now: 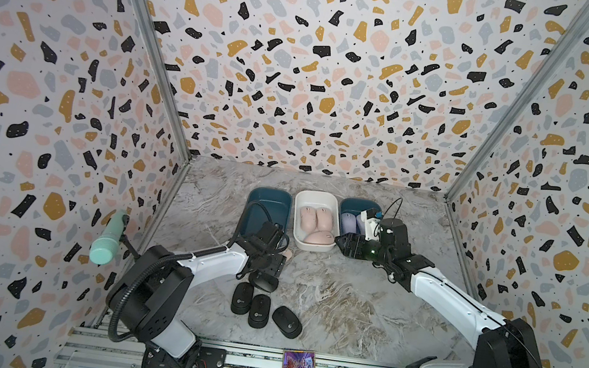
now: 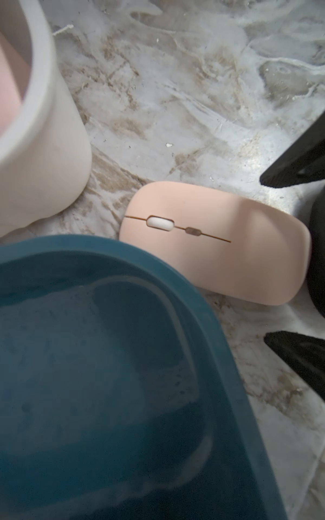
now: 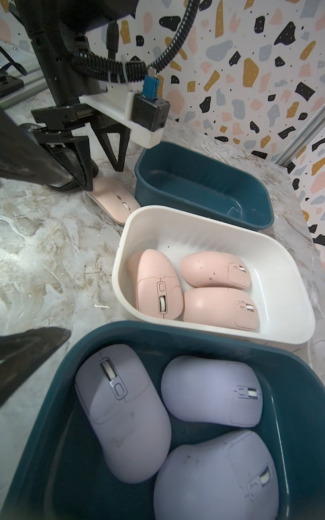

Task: Place the mice by color into the storage box
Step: Pick up the mouse from the center of the board.

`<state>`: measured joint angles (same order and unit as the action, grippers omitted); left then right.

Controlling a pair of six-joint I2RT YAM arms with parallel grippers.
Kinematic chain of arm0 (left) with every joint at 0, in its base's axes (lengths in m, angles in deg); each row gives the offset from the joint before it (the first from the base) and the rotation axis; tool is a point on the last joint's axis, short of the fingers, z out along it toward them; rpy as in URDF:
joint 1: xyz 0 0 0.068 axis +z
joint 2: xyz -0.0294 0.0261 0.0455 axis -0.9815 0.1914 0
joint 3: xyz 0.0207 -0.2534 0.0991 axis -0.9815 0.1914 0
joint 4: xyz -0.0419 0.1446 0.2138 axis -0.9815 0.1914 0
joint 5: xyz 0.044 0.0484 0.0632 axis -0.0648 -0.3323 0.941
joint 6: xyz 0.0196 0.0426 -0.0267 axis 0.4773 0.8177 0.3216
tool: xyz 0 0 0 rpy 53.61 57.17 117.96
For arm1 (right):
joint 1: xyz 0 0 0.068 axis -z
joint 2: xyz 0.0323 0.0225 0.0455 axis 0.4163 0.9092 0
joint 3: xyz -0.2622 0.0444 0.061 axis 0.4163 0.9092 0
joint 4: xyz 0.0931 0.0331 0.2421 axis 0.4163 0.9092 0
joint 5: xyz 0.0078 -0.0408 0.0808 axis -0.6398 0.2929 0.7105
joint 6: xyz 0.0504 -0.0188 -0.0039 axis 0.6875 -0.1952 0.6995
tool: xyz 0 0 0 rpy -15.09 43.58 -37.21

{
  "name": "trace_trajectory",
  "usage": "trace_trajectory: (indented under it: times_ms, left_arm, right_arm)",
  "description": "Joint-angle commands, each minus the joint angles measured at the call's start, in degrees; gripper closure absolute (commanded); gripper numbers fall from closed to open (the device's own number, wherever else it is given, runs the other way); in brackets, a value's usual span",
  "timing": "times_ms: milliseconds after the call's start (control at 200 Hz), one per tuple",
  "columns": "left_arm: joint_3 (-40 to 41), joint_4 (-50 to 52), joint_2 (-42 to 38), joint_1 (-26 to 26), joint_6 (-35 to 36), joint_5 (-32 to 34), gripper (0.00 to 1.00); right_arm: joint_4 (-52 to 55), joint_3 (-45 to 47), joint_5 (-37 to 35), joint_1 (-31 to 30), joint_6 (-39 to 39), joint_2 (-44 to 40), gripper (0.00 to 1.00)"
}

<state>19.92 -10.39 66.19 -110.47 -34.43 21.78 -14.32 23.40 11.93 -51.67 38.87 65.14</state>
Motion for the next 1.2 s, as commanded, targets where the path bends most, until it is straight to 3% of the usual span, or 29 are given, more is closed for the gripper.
trace_trajectory:
  times_ms: [0,836,1191]
  left_arm:
    - [-1.69,-1.67,1.42,0.48,1.27,-1.65,0.20]
    - [-4.65,-1.44,6.89,0.24,0.72,-3.33,0.24]
    - [-5.28,0.22,7.44,-2.29,0.64,1.44,0.25]
  right_arm:
    - [0.49,-1.97,-0.07,-0.26,-0.42,0.21,0.20]
    - [0.63,-2.15,0.26,-0.17,-0.29,0.29,0.20]
    - [0.07,-1.85,1.25,0.00,0.26,0.60,0.20]
